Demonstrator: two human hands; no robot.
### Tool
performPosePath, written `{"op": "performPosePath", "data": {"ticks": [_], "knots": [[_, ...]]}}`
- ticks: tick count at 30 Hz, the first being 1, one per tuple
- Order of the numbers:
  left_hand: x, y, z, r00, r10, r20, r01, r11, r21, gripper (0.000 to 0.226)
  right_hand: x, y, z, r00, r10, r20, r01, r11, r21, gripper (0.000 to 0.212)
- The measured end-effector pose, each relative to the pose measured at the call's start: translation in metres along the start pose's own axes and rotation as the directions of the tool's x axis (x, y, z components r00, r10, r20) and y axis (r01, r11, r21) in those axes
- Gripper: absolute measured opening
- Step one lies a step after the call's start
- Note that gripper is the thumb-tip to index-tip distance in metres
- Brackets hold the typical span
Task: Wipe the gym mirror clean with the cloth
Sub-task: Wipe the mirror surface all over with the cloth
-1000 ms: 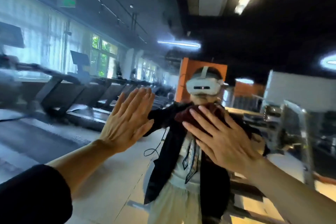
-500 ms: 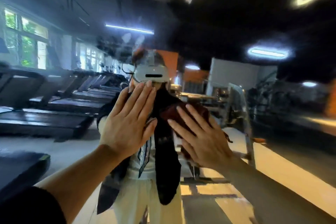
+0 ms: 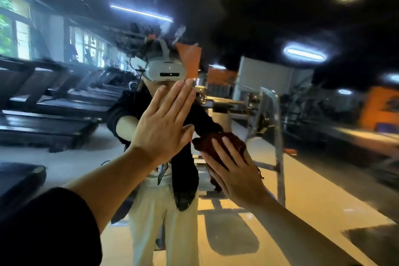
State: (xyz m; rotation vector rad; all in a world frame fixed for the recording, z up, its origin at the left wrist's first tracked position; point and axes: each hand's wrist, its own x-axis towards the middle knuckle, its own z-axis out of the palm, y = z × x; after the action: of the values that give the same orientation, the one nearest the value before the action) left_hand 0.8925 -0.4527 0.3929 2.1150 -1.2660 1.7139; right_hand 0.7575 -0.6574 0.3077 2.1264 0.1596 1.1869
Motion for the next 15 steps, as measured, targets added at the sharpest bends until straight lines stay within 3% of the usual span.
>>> {"op": "performPosePath", "data": {"ticks": [1, 3, 5, 6, 8, 10, 12, 13, 15], "knots": [[0.001, 0.000, -0.002, 1.000, -0.002, 0.004, 0.002, 1.000, -0.004, 0.072, 0.002, 0.008, -0.003, 1.000, 0.030, -0.006, -0.030, 1.000, 0.004, 0.050], [0.002, 0.000, -0.005, 1.000, -0.005, -0.002, 0.005, 0.999, -0.042, 0.073, 0.030, 0.021, -0.012, 0.950, 0.304, -0.079, -0.299, 0.952, 0.068, 0.050], [-0.004, 0.004, -0.010, 0.999, -0.022, -0.028, 0.018, 0.992, -0.126, 0.074, 0.067, 0.017, -0.017, 0.781, 0.612, -0.124, -0.585, 0.787, 0.197, 0.052], [-0.010, 0.009, -0.013, 0.998, -0.046, -0.044, 0.038, 0.985, -0.171, 0.074, 0.079, 0.006, -0.016, 0.729, 0.671, -0.131, -0.634, 0.735, 0.241, 0.053], [-0.030, 0.025, -0.016, 0.991, -0.109, -0.078, 0.087, 0.967, -0.240, 0.072, 0.079, -0.026, -0.006, 0.774, 0.620, -0.128, -0.577, 0.774, 0.260, 0.053], [-0.054, 0.044, -0.015, 0.989, -0.135, -0.065, 0.112, 0.955, -0.275, 0.074, 0.051, -0.055, 0.007, 0.893, 0.442, -0.086, -0.412, 0.879, 0.238, 0.053], [-0.073, 0.056, -0.014, 0.994, -0.106, -0.006, 0.101, 0.960, -0.262, 0.078, 0.013, -0.057, 0.017, 0.954, 0.292, -0.074, -0.274, 0.943, 0.189, 0.054], [-0.079, 0.058, -0.013, 0.996, -0.086, 0.029, 0.091, 0.964, -0.249, 0.078, -0.004, -0.047, 0.019, 0.955, 0.282, -0.088, -0.265, 0.949, 0.168, 0.053], [-0.085, 0.061, -0.014, 0.994, -0.069, 0.089, 0.088, 0.969, -0.231, 0.079, -0.024, -0.017, 0.017, 0.903, 0.413, -0.119, -0.389, 0.903, 0.182, 0.050]]}}
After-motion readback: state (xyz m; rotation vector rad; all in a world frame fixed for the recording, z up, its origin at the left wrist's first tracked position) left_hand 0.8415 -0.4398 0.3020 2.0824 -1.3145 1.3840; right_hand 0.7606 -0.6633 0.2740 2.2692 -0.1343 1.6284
